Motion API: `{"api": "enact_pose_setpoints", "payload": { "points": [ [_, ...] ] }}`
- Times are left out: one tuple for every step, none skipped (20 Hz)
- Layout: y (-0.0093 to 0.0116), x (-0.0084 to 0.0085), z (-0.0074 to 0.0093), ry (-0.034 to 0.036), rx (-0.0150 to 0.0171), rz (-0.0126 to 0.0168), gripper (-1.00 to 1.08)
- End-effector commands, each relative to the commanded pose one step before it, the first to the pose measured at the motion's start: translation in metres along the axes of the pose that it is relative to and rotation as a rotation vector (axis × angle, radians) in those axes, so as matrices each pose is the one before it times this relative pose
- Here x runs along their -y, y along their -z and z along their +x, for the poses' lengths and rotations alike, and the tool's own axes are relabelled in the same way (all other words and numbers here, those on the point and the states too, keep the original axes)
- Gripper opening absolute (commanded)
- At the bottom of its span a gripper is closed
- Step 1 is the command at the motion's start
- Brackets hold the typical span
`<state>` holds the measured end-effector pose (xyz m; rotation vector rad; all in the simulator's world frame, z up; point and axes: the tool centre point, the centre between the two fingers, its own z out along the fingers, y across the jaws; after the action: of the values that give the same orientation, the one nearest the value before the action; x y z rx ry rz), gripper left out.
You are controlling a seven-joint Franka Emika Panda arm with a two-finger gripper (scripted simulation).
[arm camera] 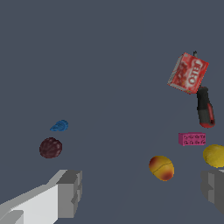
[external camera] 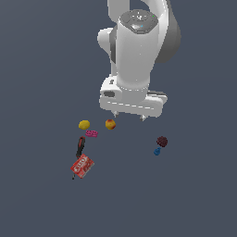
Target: Pick up a designated object from a clutter of objects.
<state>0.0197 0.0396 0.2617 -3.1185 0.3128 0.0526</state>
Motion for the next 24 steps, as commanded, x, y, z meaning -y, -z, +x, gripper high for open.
{"api": "enact_pose_setpoints", "payload": {
  "points": [
    [-0.01008,0.01063,0.00340,-0.04487,-0.00226,-0.00128,1.00],
    [-0.00408,0.00432,0.00107,-0.01804,-0.00097,-0.00045,1.00],
    [-0.00411,0.00436,0.00092,-0.01803,-0.00098,-0.00040,1.00],
    [-0.00414,0.00438,0.00077,-0.01802,-0.00099,-0.00036,1.00],
    [-0.00416,0.00440,0.00061,-0.01801,-0.00099,-0.00032,1.00],
    [-0.00419,0.00442,0.00046,-0.01800,-0.00100,-0.00028,1.00],
    [-0.00422,0.00443,0.00030,-0.01799,-0.00100,-0.00023,1.00],
    [-0.00425,0.00443,0.00015,-0.01799,-0.00100,-0.00019,1.00],
    [-0.00428,0.00443,-0.00001,-0.01798,-0.00100,-0.00015,1.00],
    [-0.00430,0.00443,-0.00017,-0.01797,-0.00100,-0.00010,1.00],
    [-0.00433,0.00442,-0.00032,-0.01796,-0.00099,-0.00006,1.00],
    [-0.00436,0.00440,-0.00048,-0.01795,-0.00098,-0.00002,1.00],
    [-0.00438,0.00438,-0.00063,-0.01795,-0.00098,0.00002,1.00],
    [-0.00441,0.00435,-0.00079,-0.01793,-0.00097,0.00007,1.00],
    [-0.00443,0.00431,-0.00094,-0.01793,-0.00095,0.00011,1.00],
    [-0.00446,0.00428,-0.00109,-0.01792,-0.00094,0.00015,1.00],
    [-0.00448,0.00423,-0.00125,-0.01792,-0.00093,0.00019,1.00],
    [-0.00451,0.00419,-0.00140,-0.01790,-0.00091,0.00023,1.00],
    [-0.00453,0.00413,-0.00154,-0.01790,-0.00089,0.00027,1.00],
    [-0.00455,0.00407,-0.00169,-0.01789,-0.00087,0.00030,1.00],
    [-0.00458,0.00400,-0.00183,-0.01789,-0.00085,0.00034,1.00],
    [-0.00460,0.00393,-0.00198,-0.01788,-0.00083,0.00038,1.00],
    [-0.00462,0.00386,-0.00212,-0.01788,-0.00081,0.00041,1.00],
    [-0.00464,0.00378,-0.00226,-0.01786,-0.00078,0.00045,1.00]
  ]
}}
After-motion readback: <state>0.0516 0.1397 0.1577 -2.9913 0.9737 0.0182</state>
